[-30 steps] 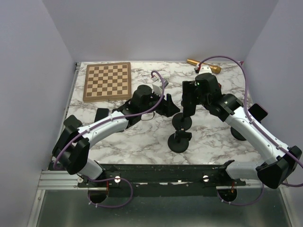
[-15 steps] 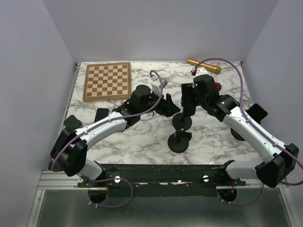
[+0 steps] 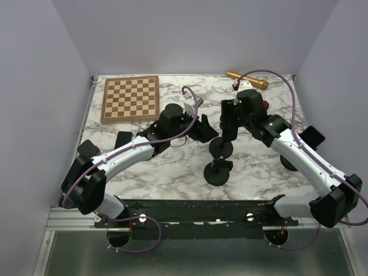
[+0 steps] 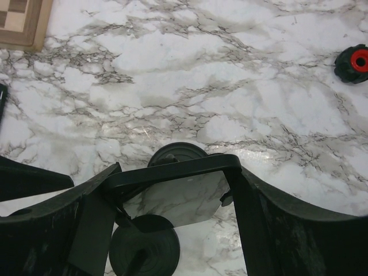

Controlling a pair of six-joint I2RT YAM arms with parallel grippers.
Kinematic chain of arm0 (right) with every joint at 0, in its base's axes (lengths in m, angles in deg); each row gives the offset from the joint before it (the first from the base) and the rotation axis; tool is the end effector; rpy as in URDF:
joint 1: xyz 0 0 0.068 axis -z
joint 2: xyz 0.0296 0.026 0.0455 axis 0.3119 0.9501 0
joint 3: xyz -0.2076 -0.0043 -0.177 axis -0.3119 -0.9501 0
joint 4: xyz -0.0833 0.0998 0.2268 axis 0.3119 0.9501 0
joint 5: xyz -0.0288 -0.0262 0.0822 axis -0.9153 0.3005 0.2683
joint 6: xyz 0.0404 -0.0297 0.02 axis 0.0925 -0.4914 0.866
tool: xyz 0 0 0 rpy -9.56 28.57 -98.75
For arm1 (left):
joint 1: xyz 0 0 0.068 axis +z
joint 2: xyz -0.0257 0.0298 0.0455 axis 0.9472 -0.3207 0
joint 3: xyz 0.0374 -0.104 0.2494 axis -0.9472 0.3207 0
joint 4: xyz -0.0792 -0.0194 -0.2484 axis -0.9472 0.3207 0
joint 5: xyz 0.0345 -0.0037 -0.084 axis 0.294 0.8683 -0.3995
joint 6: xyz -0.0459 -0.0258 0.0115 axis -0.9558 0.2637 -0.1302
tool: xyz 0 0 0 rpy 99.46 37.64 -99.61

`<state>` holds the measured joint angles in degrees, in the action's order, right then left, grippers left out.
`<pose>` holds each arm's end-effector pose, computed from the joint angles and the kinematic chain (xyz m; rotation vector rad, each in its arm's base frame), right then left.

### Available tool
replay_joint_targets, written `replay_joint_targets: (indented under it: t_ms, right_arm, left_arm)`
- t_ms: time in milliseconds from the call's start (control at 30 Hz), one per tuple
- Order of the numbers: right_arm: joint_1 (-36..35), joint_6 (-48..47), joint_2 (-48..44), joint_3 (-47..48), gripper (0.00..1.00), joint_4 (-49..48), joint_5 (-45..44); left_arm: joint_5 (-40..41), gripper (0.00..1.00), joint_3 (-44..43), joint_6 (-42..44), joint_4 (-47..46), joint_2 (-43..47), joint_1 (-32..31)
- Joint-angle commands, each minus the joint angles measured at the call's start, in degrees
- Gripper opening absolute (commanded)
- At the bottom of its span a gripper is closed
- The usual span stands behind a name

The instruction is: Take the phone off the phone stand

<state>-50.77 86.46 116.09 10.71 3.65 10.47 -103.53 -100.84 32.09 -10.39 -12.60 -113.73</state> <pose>0.2447 0.1452 0.3519 -0.2340 2.1410 0.1566 0.2423 -0.2393 0.2968 0.5079 1.9294 -1.1986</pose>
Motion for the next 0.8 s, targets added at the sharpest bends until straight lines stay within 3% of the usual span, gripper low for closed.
replay_joint_targets:
  t_ms: [0,167,267,467,767]
  right_arm:
    - [0.3,-1.1,1.0,-1.1,0.69,-1.8,1.4]
    - [0.3,-2.0,0.7,-2.0,0.14,-1.8,1.1]
    - [0.3,-2.4,0.7,-2.5,0.01,-1.9,0.6]
    - [0.3,-2.2,0.6,-2.8,0.01,-2.5,3.6]
    - [0.3,-1.6,1.5,-2.2,0.01,-2.4,4.4]
  left_arm:
    - [-1.2,0.76,0.5,0.0,-1.3,0.9,0.2]
    - [-0.8,0.80,-2.0,1.0,-2.1,-1.6,0.2]
    - [-0.3,0.79,-4.3,2.2,-2.8,-3.8,0.1]
    - [2.9,0.66,-7.4,5.2,-4.2,-8.1,-0.5]
    - [4.1,0.62,-8.5,5.8,-7.2,-10.9,-2.2]
